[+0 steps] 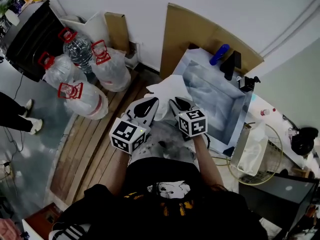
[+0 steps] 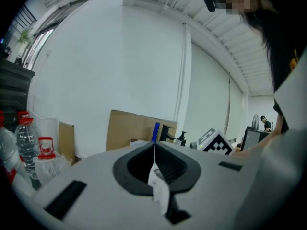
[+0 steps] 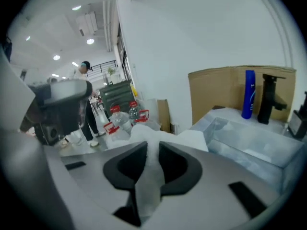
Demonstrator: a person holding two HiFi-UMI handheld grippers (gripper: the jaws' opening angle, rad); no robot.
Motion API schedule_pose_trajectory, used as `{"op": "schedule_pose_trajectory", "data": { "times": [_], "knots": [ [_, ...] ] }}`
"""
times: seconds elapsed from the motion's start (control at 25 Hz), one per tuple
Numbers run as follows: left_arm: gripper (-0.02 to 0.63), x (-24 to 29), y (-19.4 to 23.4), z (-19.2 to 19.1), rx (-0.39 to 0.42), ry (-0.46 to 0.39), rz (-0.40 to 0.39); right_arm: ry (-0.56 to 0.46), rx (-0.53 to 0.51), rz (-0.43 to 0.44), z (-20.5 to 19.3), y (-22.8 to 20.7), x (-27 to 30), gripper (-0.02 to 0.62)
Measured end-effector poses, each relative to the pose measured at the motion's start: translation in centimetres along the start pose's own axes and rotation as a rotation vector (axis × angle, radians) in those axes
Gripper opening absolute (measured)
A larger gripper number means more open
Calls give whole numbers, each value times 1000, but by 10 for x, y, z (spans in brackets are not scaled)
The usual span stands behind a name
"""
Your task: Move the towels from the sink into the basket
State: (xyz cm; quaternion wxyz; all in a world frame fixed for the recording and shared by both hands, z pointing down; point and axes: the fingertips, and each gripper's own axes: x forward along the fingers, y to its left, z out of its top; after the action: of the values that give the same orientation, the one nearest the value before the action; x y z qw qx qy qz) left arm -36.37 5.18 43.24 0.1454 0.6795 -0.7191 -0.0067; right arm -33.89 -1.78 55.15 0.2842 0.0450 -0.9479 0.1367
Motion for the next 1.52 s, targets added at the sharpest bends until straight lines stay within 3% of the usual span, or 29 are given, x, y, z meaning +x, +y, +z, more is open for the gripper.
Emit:
{"op": "schedule_pose_trajectory", "data": {
  "times": [0.28,0.48,0.72,1.08,1.32,1.52],
  "knots": [
    [8,14,-10,18,43,-10,-58,-201,123,-13,48,-10,-60,69],
    [8,30,-35,30,81,-25,-142,-347,166,-89,74,-31,-121,67],
    [8,66,-88,42,98,-41,-297,-469,191,-220,83,-64,-204,65],
    [8,134,-205,40,127,-20,-507,-534,236,-442,46,-135,-321,63],
    [8,175,-311,29,144,4,-669,-577,306,-576,-2,-187,-414,63],
    [8,211,-408,8,167,41,-791,-631,369,-631,-44,-222,-489,63]
  ]
}}
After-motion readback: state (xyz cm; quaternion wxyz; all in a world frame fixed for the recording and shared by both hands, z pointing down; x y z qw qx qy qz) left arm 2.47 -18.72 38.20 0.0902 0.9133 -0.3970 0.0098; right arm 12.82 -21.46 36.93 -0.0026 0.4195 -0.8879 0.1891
